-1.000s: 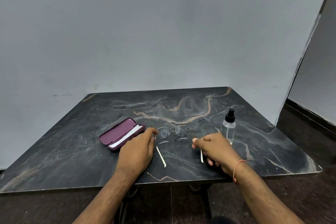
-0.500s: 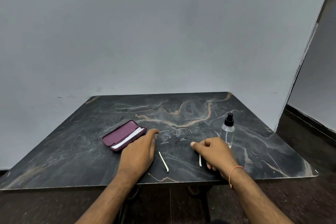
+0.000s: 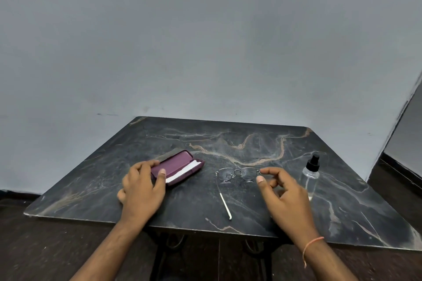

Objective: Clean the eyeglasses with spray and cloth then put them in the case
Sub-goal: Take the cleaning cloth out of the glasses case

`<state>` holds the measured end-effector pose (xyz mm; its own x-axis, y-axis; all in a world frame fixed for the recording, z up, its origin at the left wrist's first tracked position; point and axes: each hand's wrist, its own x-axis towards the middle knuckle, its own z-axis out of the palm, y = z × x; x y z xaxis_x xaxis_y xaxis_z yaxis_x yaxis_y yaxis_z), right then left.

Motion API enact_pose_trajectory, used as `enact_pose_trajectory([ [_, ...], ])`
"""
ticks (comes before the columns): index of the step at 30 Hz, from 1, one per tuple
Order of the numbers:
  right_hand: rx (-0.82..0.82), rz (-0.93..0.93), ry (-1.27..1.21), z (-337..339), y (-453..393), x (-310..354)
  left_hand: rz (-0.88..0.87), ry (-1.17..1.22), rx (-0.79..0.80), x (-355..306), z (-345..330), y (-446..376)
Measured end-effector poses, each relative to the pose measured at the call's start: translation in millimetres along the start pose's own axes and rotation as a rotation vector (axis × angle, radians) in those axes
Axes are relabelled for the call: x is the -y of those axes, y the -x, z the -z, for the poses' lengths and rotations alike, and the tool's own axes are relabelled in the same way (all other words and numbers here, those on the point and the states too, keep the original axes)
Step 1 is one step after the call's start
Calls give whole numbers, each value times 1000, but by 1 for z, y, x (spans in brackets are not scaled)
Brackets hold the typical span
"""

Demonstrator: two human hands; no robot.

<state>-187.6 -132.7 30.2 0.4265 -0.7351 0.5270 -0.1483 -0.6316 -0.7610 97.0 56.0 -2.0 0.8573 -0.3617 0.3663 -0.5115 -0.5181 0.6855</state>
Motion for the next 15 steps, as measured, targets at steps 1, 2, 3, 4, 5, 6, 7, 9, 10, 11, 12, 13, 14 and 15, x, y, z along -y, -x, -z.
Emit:
enact_pose_trajectory([
  [1,28,25,35,-6,-5,6,39,10,20,0,0,-2],
  [2,57,42,74,-14,-12,12,44,0,37,0,-1,-3],
  [3,92,55,112,-21,-19,19,25,-30,50,-1,-2,-3],
  [4,135,66,149,-30,-26,26,1,-67,62,-1,-4,-2],
  [5,182,75,189,-39,-34,32,-17,-98,73,-1,-4,-2],
  [6,228,82,237,-49,-41,37,-26,-120,84,-1,-5,-3],
  [7,271,85,290,-60,-47,43,-32,-135,95,0,-5,-3],
  [9,340,83,391,-80,-58,53,-55,-167,115,0,-4,-2],
  [10,369,87,438,-91,-63,57,-73,-187,122,-1,-4,-1],
  [11,396,96,486,-101,-67,61,-89,-204,125,-2,-4,-1],
  [12,424,101,533,-110,-71,64,-100,-213,124,-3,-4,0],
  [13,451,100,576,-119,-75,66,-104,-215,123,-4,-4,0],
  [14,477,95,613,-127,-78,69,-105,-213,121,-4,-4,1],
  [15,498,91,645,-135,-81,70,-107,-209,119,-5,-4,1],
])
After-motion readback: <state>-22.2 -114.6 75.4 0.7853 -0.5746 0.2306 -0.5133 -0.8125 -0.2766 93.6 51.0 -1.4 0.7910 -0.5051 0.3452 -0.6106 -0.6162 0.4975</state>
